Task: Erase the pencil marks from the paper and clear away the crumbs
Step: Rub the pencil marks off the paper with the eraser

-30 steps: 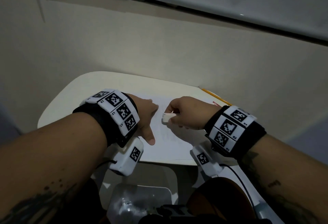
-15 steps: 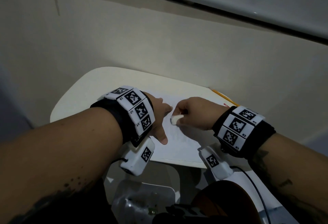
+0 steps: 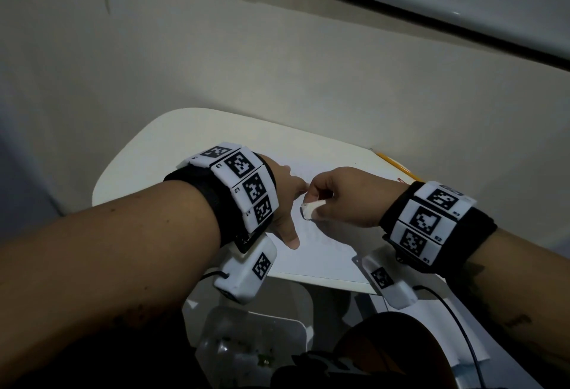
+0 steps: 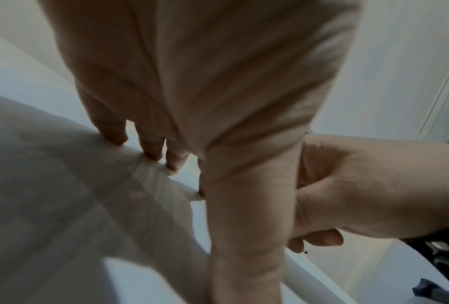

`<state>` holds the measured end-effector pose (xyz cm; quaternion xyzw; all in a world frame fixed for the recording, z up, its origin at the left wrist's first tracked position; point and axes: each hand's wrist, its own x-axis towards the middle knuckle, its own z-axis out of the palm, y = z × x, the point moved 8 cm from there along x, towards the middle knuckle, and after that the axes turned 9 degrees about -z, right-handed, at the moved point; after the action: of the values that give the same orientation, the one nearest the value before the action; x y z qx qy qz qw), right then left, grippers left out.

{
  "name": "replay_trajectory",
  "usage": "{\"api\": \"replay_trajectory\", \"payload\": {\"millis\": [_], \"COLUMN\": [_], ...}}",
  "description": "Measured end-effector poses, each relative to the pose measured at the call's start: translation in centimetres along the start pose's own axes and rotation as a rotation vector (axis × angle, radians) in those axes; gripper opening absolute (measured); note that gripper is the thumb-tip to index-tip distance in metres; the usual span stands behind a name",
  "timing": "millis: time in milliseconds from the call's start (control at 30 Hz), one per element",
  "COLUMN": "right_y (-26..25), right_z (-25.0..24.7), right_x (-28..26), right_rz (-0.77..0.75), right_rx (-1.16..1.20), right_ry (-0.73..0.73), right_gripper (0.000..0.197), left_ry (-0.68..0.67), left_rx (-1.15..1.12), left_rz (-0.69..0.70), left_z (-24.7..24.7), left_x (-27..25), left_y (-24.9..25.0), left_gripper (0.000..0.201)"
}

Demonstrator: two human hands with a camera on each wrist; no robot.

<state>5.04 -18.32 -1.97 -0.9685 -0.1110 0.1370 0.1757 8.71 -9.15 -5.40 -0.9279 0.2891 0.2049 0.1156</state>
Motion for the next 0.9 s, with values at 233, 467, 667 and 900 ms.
{"api": "replay_trajectory", "payload": {"millis": [233,467,667,900], "right_y": [-0.2,0.2,1.6,1.3], "right_z": [1.5,1.6,-0.2,0.1], "right_x": [-1.0,-1.3,-1.3,-0.5], "right_rz": [-0.032,-0.017,0.024,0.01], "right_rx": [0.119,0.182,0.255,0.166], "right_ry": [-0.157,-0.115,0.042,-0.021], "right_gripper": [0.013,0.015,0.018,0.012], "left_ry": [-0.008,-0.022,-0.043,0.001], "left_rx": [0.034,0.073,0.047,0.054], "left_rz": [-0.035,-0.036,-0.029,-0.033], "left_z": [-0.2,-0.2,-0.4,-0.5], "left_x": [-0.5,-0.8,-1.1,-0.7], "left_y": [0.1,0.3,0.6,1.1], "left_gripper": [0.118,0.127,0.121,0.102]}}
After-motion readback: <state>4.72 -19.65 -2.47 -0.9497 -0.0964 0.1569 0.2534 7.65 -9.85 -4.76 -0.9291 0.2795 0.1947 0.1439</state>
